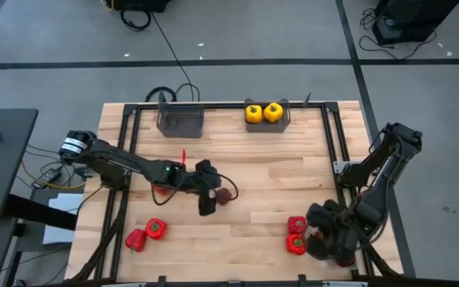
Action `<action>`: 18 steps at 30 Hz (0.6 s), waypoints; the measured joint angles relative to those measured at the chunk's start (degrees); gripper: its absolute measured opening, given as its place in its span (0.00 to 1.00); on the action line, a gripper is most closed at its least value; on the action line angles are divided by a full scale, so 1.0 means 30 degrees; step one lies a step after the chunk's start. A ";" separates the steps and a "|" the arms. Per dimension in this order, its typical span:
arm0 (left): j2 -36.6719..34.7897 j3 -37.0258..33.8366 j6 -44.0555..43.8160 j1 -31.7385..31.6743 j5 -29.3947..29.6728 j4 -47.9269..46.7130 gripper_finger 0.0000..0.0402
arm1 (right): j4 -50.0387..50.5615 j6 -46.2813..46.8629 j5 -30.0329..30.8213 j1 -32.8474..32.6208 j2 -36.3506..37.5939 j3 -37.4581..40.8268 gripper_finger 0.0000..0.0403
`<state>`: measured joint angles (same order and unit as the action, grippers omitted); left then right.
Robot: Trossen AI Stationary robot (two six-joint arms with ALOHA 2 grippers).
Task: Sort produce into baskets
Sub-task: Put the red apple into the transparent bin
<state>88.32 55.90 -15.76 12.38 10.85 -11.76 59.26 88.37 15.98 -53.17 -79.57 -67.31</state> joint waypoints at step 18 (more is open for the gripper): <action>0.3057 -0.0022 0.0934 -0.0022 -0.0515 0.1718 0.81 | -0.1453 -0.2532 0.1167 0.2555 0.0264 0.0000 0.83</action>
<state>97.49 55.83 -12.95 12.32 9.31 -6.60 54.90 80.77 19.49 -45.50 -78.78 -67.31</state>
